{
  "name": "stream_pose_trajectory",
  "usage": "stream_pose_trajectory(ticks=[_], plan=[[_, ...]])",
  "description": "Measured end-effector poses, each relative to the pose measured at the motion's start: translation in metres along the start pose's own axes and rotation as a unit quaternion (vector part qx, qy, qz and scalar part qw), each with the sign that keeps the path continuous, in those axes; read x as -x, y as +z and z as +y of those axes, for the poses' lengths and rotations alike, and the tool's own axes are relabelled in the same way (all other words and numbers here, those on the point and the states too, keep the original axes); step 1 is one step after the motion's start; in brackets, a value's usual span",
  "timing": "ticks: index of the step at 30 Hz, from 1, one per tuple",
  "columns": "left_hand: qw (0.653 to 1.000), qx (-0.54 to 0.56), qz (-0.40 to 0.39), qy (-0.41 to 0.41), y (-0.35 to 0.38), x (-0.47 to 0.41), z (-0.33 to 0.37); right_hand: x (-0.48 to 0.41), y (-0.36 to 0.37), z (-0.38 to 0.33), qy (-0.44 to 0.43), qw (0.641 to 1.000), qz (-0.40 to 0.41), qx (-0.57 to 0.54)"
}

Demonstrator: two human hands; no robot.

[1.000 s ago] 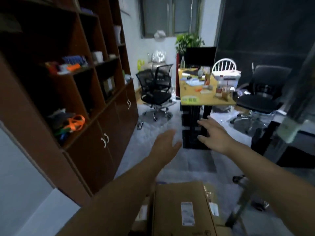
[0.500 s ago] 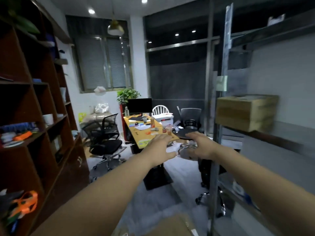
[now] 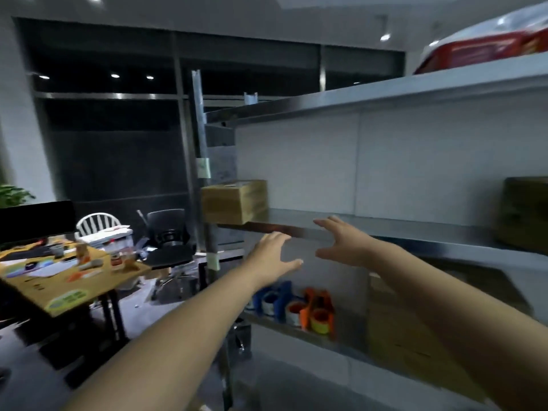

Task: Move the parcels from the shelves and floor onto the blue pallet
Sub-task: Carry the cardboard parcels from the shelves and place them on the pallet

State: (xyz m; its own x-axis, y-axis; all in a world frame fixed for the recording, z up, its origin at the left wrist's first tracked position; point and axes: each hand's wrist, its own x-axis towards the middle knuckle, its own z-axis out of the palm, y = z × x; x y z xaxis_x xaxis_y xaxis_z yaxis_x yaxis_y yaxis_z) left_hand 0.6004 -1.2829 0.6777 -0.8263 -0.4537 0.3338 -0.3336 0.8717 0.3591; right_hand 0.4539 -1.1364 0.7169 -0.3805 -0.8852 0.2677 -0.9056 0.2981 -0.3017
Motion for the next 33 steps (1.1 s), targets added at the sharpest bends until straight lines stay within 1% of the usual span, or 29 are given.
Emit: stream_pose_trajectory(ticks=[5,7,9,12,16,21,24,27,30,33], plan=[[0.994,0.028,-0.035,0.098,0.066,-0.02,0.129,0.107,-0.052,0.082,0.103,0.994,0.037,0.014],[0.988,0.042,-0.045,0.142,0.091,-0.024,0.189,0.158,-0.073,0.12,0.16,0.985,0.053,0.029],[0.981,0.07,-0.061,0.172,0.117,-0.023,0.249,0.21,-0.094,0.155,0.214,0.975,0.05,0.044],[0.966,0.105,-0.094,0.217,0.153,-0.018,0.341,0.287,-0.128,0.204,0.274,0.959,0.056,0.047],[0.937,0.144,-0.147,0.283,0.195,-0.004,0.461,0.391,-0.173,0.254,0.347,0.933,0.078,0.055],[0.899,0.166,-0.181,0.363,0.247,0.029,0.593,0.528,-0.217,0.297,0.449,0.881,0.131,0.073],[0.872,0.203,-0.208,0.394,0.275,0.053,0.658,0.603,-0.233,0.314,0.498,0.85,0.155,0.079],[0.838,0.252,-0.244,0.418,0.306,0.081,0.71,0.66,-0.243,0.331,0.545,0.817,0.167,0.09],[0.814,0.255,-0.279,0.442,0.346,0.1,0.75,0.697,-0.245,0.36,0.57,0.791,0.202,0.096],[0.802,0.247,-0.293,0.457,0.388,0.103,0.777,0.719,-0.232,0.394,0.6,0.767,0.215,0.072]])
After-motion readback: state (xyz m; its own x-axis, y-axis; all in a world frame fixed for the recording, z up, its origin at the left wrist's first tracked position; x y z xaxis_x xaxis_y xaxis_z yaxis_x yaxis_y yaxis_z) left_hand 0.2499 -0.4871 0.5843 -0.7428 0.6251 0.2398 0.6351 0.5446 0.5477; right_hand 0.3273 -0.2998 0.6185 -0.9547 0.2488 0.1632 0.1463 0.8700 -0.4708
